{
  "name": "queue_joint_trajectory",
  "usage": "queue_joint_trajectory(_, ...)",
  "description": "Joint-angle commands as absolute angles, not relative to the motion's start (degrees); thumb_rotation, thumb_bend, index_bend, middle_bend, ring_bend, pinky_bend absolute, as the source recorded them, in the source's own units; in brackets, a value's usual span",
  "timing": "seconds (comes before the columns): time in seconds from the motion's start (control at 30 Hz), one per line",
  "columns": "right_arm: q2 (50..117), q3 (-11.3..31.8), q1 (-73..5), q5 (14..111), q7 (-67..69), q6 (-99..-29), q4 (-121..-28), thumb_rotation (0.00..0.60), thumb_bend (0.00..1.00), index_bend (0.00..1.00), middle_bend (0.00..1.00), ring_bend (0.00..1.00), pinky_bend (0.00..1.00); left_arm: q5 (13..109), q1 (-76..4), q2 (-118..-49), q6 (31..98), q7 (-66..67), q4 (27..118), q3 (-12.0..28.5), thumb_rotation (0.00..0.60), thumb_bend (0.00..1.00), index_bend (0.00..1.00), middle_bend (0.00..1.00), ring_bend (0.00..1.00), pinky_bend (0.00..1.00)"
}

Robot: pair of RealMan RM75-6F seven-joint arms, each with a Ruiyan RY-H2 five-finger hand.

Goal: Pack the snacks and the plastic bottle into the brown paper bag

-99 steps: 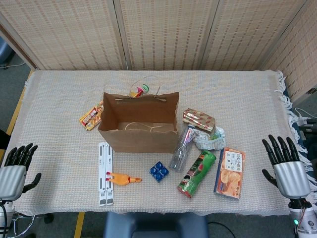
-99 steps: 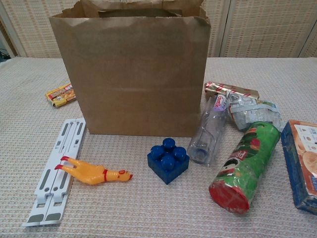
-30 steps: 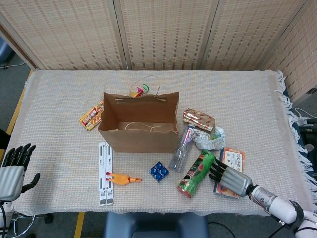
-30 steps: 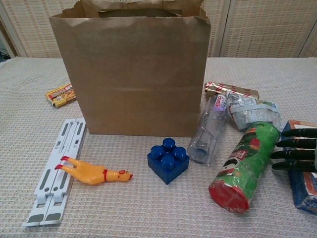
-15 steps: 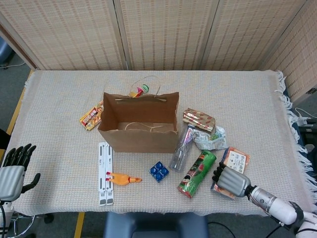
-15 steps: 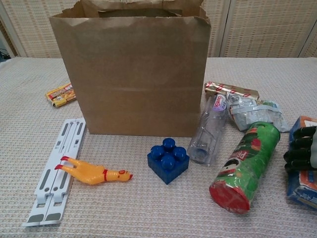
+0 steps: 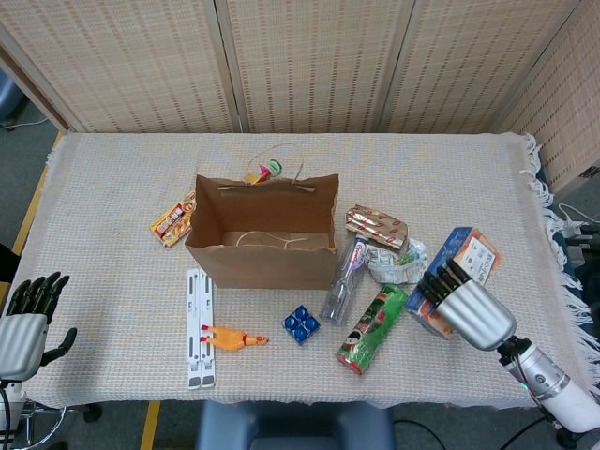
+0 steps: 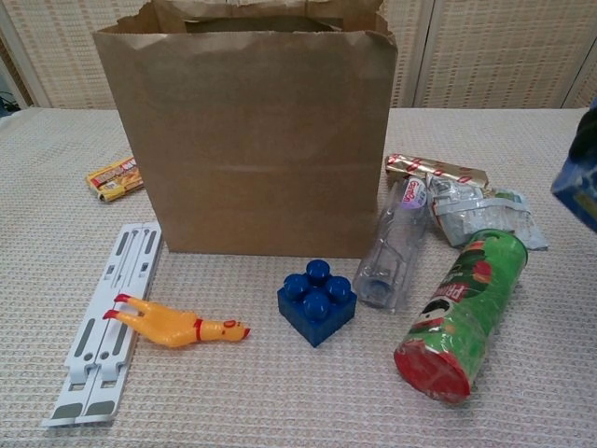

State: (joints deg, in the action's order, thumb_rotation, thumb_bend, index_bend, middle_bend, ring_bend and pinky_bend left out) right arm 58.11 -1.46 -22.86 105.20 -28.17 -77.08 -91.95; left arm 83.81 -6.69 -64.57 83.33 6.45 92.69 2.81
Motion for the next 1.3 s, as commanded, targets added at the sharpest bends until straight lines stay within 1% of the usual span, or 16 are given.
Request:
queue_joint_trajectory(0.03, 59.1, 6.1, -21.5, 100.0, -28.5, -83.6, -94.8, 0.600, 0.27, 0.60, 0.54, 0.52, 0.58, 83.8, -6.7, -64.5, 83.3, 6.4, 92.7, 2.8, 0.600, 0.35, 0.00, 0.00, 0.00, 0.00)
queue_joint_trajectory(0.13, 59.2, 11.4, -23.4, 95.9, -29.8, -84.3, -99.2, 0.600, 0.27, 0.60, 0.54, 0.52, 0.58, 83.9, -6.7, -64.5, 83.3, 6.5, 92.7, 2.8, 0.600, 0.35, 0.00, 0.00, 0.00, 0.00)
queue_joint_trajectory(0.2, 58.8, 14.0, -24.9, 94.1, -32.2, -83.5, -101.6, 0.600, 0.27, 0.59, 0.54, 0.52, 0.57, 83.9, -6.7, -64.6, 83.4, 6.6, 92.7, 2.8, 0.600, 0.35, 0.00, 0.00, 0.00, 0.00)
queue_joint_trajectory(0.33, 57.2, 19.6, -30.7, 91.8, -42.8, -78.4, -106.0, 0.600, 0.27, 0.59, 0.54, 0.52, 0.57, 84.0, -6.7, -64.6, 83.4, 6.5, 92.6, 2.7, 0.600, 0.35, 0.00, 0.00, 0.00, 0.00)
queue_joint_trajectory(0.53, 57.7, 24.3, -39.8, 87.4, -62.6, -69.0, -110.2, 0.600, 0.27, 0.58, 0.54, 0.52, 0.57, 84.1, -6.7, -64.5, 83.4, 6.4, 92.5, 2.7, 0.600, 0.35, 0.00, 0.00, 0.00, 0.00)
queue_joint_trajectory(0.7, 60.6, 26.9, -48.1, 80.6, -76.6, -62.0, -111.0, 0.600, 0.27, 0.57, 0.54, 0.52, 0.57, 84.2, -6.7, -64.5, 83.3, 6.3, 92.4, 2.7, 0.600, 0.35, 0.00, 0.00, 0.00, 0.00)
queue_joint_trajectory(0.8, 62.9, 27.0, -53.6, 76.9, -84.5, -58.0, -109.3, 0.600, 0.27, 0.57, 0.54, 0.52, 0.57, 84.2, -6.8, -64.5, 83.3, 6.1, 92.4, 2.7, 0.600, 0.35, 0.00, 0.00, 0.00, 0.00)
queue_joint_trajectory(0.9, 66.3, 25.9, -58.5, 72.4, -91.4, -55.1, -106.9, 0.600, 0.27, 0.57, 0.54, 0.52, 0.57, 83.9, -6.8, -64.5, 83.2, 6.4, 92.4, 2.8, 0.600, 0.35, 0.00, 0.00, 0.00, 0.00)
queue_joint_trajectory(1.03, 72.5, 22.5, -63.9, 66.5, -99.2, -53.8, -102.7, 0.600, 0.27, 0.57, 0.54, 0.52, 0.57, 83.9, -6.8, -64.6, 83.2, 6.0, 92.3, 2.8, 0.600, 0.35, 0.00, 0.00, 0.00, 0.00)
queue_joint_trajectory(1.2, 77.0, 17.8, -68.1, 62.8, -104.5, -52.3, -98.3, 0.600, 0.27, 0.57, 0.54, 0.52, 0.57, 84.1, -6.9, -64.3, 82.8, 5.0, 92.1, 2.7, 0.600, 0.35, 0.00, 0.00, 0.00, 0.00)
queue_joint_trajectory(1.23, 77.7, 17.0, -68.7, 61.9, -104.8, -52.2, -97.6, 0.600, 0.27, 0.56, 0.54, 0.52, 0.56, 84.2, -7.0, -64.2, 82.7, 4.7, 92.1, 2.7, 0.600, 0.35, 0.00, 0.00, 0.00, 0.00)
queue_joint_trajectory(1.3, 78.7, 16.2, -69.5, 60.6, -105.0, -52.9, -96.8, 0.600, 0.27, 0.50, 0.54, 0.47, 0.53, 84.2, -7.0, -64.0, 82.6, 4.4, 92.1, 2.6, 0.600, 0.35, 0.00, 0.00, 0.00, 0.00)
